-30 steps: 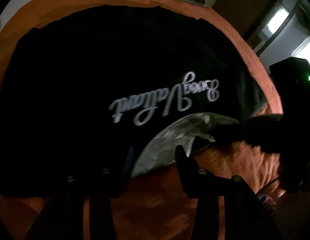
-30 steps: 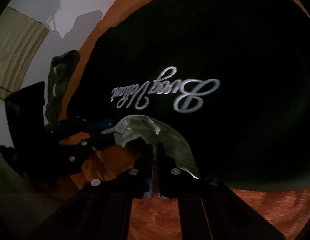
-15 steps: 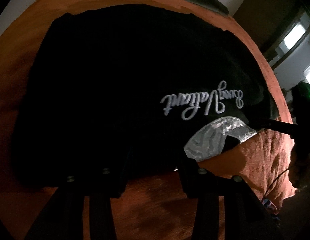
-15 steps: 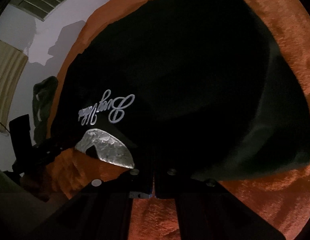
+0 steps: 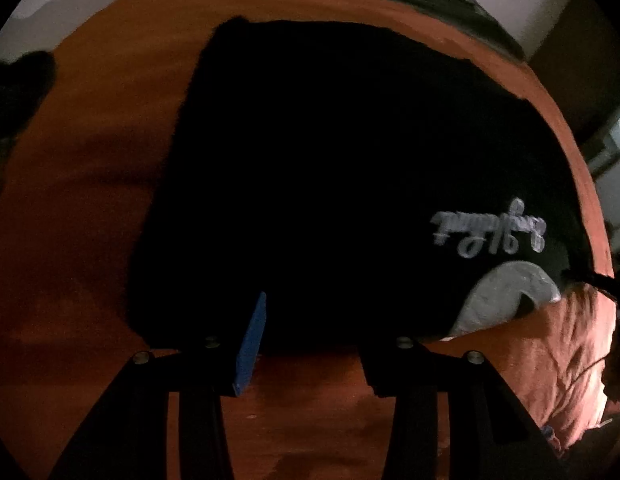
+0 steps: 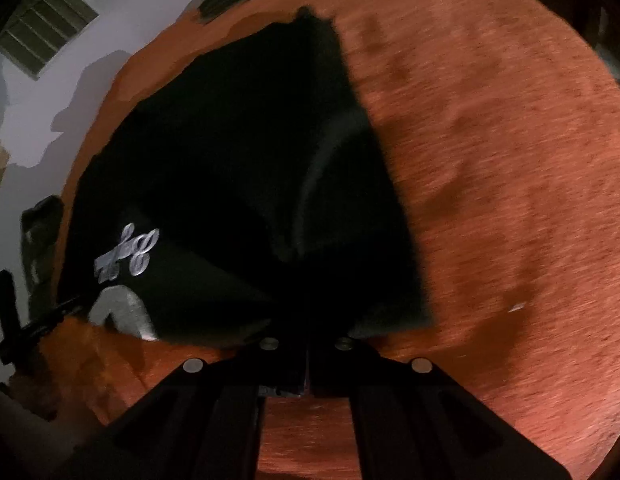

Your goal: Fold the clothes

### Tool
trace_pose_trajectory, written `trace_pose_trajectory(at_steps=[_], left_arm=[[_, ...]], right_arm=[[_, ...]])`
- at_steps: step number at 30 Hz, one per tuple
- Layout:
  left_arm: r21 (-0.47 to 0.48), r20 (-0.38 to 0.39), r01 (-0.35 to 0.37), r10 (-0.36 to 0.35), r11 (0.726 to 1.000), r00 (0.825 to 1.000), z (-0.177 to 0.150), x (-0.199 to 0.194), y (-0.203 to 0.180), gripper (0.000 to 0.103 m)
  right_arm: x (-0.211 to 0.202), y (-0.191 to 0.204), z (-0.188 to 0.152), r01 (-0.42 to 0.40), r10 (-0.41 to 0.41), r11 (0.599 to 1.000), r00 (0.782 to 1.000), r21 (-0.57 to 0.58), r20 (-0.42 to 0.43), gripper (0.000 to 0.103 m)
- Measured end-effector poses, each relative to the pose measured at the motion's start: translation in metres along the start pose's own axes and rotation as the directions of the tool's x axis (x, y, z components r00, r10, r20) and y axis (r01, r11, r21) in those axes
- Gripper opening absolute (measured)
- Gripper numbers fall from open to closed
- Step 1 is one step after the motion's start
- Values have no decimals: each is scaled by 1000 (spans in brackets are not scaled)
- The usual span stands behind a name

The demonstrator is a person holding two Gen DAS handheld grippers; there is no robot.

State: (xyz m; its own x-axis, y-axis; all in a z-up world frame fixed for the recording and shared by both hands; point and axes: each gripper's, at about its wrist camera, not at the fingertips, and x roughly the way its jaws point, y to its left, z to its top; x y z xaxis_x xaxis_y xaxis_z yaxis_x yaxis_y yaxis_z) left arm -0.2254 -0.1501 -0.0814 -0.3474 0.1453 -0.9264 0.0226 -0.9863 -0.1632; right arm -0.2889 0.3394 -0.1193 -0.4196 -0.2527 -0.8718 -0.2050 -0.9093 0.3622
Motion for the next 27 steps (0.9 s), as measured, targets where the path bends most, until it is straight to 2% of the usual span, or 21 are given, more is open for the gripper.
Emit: trace_pose_trajectory(at_steps=[4, 8, 14, 15, 16, 19, 22, 25, 27], left_arm=[[-39, 6, -6, 6, 999, 1000, 2, -5, 20, 45], [-22, 41, -43, 44, 999, 998, -3, -15, 32, 45], [-21, 75, -56, 58, 998, 996, -21, -19, 28, 45], [-25, 88, -76, 77, 997, 993, -22, -23, 31, 45], [-34, 105, -108, 111, 994, 988, -23, -28, 41, 45], [-117, 112, -129, 142, 985, 983, -49, -42, 52, 45], [-167, 93, -115, 132, 979, 987, -44, -36, 52, 45], [-202, 72, -93, 110, 975, 991, -30, -25, 53, 45], [-210, 92, -48, 68, 977, 993, -26, -28, 54, 45]], right_arm=[[0, -10, 0, -21, 21, 1000, 1000, 12, 11, 0], [-2, -8, -3, 20, -20, 1000, 999, -13, 32, 0], [-14, -17, -3, 6, -10, 999, 998, 53, 58, 0], [-18, -16, -1, 9, -12, 999, 997, 49, 70, 0], [-21, -14, 0, 11, -14, 999, 997, 44, 82, 0], [-32, -8, 4, 18, -21, 999, 993, 31, 116, 2], [-26, -7, 6, 2, -4, 1000, 995, 16, 97, 2], [-15, -18, 0, 6, -9, 999, 998, 54, 59, 2], [-13, -25, -1, 13, -17, 997, 998, 74, 59, 0]])
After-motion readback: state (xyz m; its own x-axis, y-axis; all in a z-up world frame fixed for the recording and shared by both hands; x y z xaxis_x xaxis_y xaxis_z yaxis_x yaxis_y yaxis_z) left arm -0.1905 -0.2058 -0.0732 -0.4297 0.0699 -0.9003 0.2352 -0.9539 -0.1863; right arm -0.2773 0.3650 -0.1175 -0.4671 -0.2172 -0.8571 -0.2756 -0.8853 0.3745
